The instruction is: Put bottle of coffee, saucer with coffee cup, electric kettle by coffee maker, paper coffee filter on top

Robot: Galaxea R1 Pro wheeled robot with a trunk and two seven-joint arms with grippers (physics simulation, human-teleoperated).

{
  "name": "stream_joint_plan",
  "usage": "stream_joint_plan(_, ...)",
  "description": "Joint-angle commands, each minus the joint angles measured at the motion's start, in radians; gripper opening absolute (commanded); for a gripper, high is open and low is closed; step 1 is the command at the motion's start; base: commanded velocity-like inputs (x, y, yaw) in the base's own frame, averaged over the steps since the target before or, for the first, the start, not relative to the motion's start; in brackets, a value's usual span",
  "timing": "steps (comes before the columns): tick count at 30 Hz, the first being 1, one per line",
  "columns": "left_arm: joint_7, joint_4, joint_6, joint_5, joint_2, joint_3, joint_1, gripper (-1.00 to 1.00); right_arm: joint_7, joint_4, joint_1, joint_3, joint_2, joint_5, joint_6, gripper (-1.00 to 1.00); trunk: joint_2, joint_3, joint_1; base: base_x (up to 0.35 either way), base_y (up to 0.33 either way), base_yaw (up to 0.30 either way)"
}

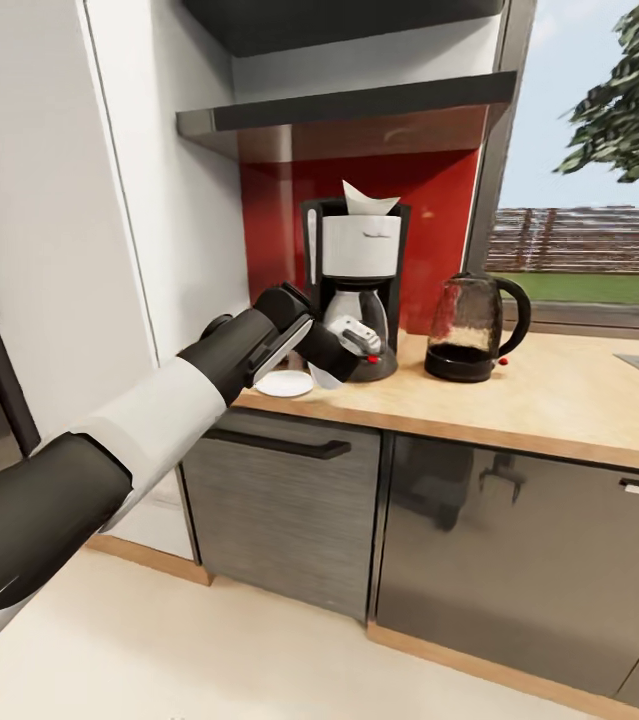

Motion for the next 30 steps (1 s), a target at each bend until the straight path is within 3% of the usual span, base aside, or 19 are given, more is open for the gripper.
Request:
stream_joint_plan(1,0.002,0.0,0.002,0.002,0.0,-0.002,-0.001,-1.0,0.006,-0.001,0.0,-0.008,0.001,0.01,-0.005,1.0,0.0,-0.001,0.0,0.0,0.0,0.195)
stream_joint_plan(7,0.002,0.0,0.002,0.002,0.001,0.0,-0.001,-1.0,0.006,-0.001,0.0,-0.008,0.001,0.01,-0.005,1.0,0.0,-0.001,0.0,0.0,0.0,0.219)
stream_joint_plan(24,0.003,0.001,0.001,0.002,0.002,0.001,-0.001,-1.0,0.006,-0.001,0.0,-0.008,0.001,0.01,-0.005,1.0,0.0,-0.001,0.0,0.0,0.0,0.02)
stream_joint_plan(30,0.003,0.001,0.001,0.002,0.002,0.001,-0.001,-1.0,0.006,-0.001,0.0,-0.008,0.001,0.01,-0.005,1.0,0.0,-0.001,0.0,0.0,0.0,0.166)
